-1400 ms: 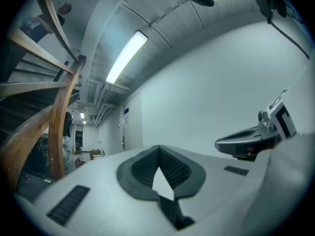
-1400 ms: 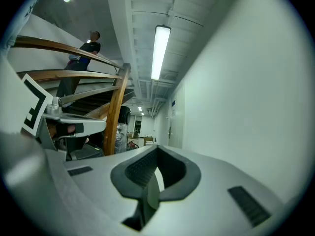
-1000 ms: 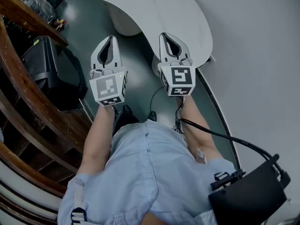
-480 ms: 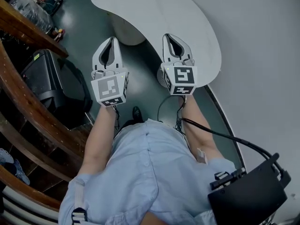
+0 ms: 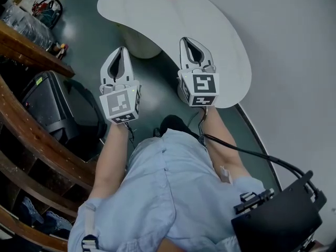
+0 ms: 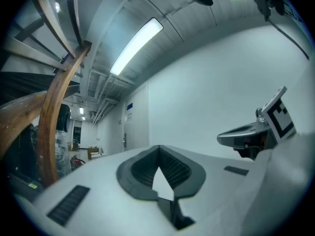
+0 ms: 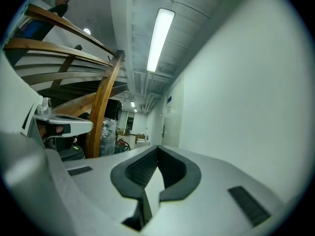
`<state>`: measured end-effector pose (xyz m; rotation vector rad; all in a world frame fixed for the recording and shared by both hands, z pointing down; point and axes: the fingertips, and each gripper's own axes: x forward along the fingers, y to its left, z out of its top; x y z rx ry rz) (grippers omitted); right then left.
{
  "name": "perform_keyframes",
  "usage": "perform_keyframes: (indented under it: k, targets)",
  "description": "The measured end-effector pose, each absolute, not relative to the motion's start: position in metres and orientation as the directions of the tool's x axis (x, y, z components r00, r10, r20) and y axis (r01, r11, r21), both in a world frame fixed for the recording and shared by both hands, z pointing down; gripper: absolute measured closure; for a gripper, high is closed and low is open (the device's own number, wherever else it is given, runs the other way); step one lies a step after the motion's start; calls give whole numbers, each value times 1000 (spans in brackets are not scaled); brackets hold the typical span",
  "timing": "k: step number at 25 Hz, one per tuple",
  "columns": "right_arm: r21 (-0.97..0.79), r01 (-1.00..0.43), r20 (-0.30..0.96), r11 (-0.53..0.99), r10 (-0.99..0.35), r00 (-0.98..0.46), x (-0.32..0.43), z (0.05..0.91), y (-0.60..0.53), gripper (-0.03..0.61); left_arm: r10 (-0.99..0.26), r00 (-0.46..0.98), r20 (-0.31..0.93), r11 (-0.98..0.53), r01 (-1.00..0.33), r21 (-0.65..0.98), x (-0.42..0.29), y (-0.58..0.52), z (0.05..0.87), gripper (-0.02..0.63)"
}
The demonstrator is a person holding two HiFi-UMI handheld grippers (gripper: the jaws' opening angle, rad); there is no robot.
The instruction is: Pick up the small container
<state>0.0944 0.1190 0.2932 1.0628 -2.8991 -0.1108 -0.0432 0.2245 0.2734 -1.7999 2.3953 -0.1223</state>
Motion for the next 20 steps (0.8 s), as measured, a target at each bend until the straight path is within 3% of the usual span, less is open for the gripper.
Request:
perform_keyframes:
  k: [20]
  targets:
    - [70, -688, 58, 723, -691, -720, 12, 323, -4, 577, -980, -198, -20, 199, -965, -169, -122, 93, 298, 615]
